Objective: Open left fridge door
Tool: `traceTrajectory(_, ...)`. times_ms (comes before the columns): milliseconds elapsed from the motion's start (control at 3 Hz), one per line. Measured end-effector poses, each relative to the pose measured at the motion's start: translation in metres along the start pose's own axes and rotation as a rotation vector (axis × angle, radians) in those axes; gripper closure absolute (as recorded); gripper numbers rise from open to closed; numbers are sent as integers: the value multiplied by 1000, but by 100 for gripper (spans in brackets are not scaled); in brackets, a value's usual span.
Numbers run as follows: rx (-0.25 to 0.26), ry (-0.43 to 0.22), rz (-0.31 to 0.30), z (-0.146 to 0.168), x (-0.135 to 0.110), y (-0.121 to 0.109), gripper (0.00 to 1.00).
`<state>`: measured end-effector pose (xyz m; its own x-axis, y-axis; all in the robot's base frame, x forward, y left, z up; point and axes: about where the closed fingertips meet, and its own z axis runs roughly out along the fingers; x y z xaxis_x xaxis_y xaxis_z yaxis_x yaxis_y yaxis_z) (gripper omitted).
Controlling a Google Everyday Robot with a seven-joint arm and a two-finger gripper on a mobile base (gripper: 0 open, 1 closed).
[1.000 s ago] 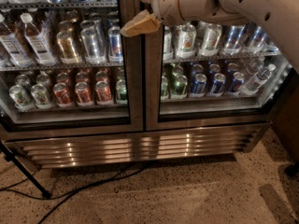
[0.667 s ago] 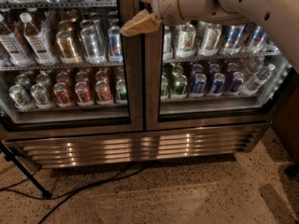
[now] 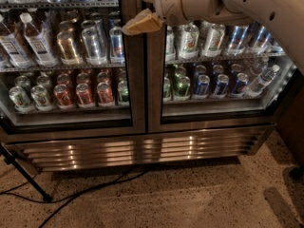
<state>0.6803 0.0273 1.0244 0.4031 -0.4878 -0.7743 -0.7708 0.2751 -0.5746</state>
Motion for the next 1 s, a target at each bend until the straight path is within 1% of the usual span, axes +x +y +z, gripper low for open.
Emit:
traceTrajectory(667,4,-7,-4,-1,-1,-3,29)
traceTrajectory(1000,5,-13,-7,-1,-2,-5,48)
